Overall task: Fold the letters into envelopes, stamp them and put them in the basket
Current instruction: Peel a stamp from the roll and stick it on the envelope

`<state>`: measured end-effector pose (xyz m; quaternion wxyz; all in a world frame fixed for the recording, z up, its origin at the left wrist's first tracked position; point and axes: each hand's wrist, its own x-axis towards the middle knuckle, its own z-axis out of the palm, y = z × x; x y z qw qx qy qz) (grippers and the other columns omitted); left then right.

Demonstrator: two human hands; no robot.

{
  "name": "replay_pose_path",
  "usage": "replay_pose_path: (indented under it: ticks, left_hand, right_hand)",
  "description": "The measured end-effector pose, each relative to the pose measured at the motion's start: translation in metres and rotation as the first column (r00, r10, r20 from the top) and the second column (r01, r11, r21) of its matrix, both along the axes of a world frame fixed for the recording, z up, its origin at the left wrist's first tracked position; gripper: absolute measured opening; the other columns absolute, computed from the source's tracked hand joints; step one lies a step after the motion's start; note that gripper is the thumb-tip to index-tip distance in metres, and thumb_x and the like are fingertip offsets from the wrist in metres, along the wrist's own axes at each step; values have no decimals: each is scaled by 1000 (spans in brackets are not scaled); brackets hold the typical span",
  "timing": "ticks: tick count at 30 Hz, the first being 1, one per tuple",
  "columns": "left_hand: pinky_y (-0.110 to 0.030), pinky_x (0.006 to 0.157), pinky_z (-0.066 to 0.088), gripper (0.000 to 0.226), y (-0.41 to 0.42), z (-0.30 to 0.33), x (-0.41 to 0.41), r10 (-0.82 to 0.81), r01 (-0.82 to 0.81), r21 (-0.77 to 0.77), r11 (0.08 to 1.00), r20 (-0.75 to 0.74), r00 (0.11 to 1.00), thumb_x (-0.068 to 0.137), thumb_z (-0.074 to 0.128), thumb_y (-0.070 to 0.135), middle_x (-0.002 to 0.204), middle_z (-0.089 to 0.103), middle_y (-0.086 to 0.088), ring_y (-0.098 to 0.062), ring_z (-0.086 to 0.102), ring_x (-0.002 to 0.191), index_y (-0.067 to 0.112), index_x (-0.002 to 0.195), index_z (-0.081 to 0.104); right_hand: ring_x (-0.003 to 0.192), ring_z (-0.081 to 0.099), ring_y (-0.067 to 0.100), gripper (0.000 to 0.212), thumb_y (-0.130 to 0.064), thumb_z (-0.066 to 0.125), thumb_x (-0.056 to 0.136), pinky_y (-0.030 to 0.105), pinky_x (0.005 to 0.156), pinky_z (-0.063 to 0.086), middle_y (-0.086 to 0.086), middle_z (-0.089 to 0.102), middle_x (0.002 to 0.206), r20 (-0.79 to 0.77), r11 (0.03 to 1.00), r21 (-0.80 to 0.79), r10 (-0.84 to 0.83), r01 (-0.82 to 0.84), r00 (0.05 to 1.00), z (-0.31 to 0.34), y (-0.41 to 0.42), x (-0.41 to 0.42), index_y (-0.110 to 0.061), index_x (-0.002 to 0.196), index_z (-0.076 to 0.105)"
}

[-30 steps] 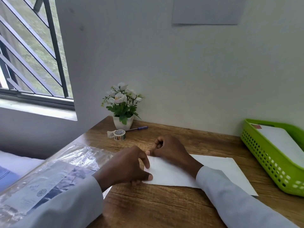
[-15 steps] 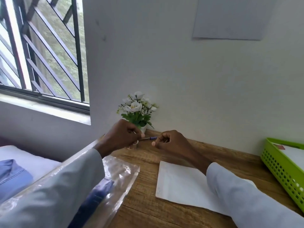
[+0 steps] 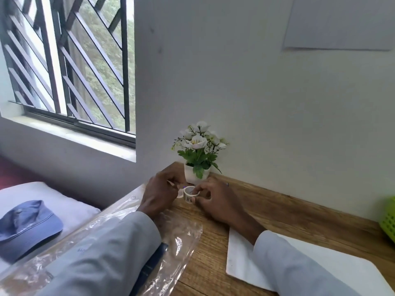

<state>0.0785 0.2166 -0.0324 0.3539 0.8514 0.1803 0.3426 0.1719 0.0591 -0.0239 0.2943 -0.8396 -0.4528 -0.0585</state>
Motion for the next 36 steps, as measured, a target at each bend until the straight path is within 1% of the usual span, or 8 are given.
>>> replay_pose_path:
  ticks: [3,8,14,18,21,27,32,36]
  left_hand:
    - [-39,74,57,30,-3,1,2,-73,73,26,997,-25,997,71,65,-4,82,73,9,-14,65,78,24,74,73]
    - [-30,72,55,38,-15,5,4,-204,203,-11,979,-18,979,80,55,-12,82,73,7,-9,65,77,19,89,75]
    - [-38,71,54,18,-17,4,6,-344,341,-58,938,-61,937,85,72,14,91,72,1,-24,64,82,19,102,73]
    - [-34,69,51,22,-21,2,4,-407,402,-65,913,-139,903,77,80,25,87,73,9,-20,62,75,31,96,73]
    - [-43,71,55,13,-22,-2,7,-382,382,-27,924,-149,912,79,78,24,81,73,8,-21,65,77,32,88,74]
    - [-40,71,55,10,-29,-3,7,-368,366,-41,930,-130,921,79,78,24,79,74,6,-19,66,75,26,89,76]
    - [-42,69,53,9,-32,-1,7,-418,414,-57,909,-132,899,76,81,26,74,71,2,-15,59,69,26,82,74]
    - [-37,74,57,22,-36,-3,8,-416,431,28,902,-208,885,67,86,34,95,66,12,-11,60,86,32,86,74]
  right_hand:
    - [90,59,10,13,-33,73,82,30,73,50,-7,66,110,-62,1000,-8,18,-19,998,6,-4,2,-29,95,74]
    - [90,61,12,6,-26,74,82,32,78,51,-8,67,101,-160,1000,11,27,-26,987,11,-22,6,-29,86,73]
    - [64,54,8,5,-19,74,85,23,60,41,-4,69,76,-381,986,167,85,-22,921,8,-47,7,-23,82,72]
    - [77,63,8,12,-12,73,86,17,67,47,0,73,89,-469,965,261,150,-26,870,3,-56,7,-24,84,70]
    - [79,64,4,12,-12,74,84,12,67,47,-3,73,93,-441,967,255,140,-26,887,0,-56,8,-22,89,72]
    - [83,64,18,22,-20,81,76,34,70,53,-14,62,87,-236,966,258,48,15,971,-6,-52,4,-19,97,77]
    - [70,58,6,18,-11,79,77,22,64,50,-11,65,79,-258,949,311,24,59,966,-7,-54,7,-18,93,75]
    - [72,64,3,15,-8,79,77,12,63,51,-6,70,84,-339,943,326,51,66,940,-8,-56,8,-18,85,72]
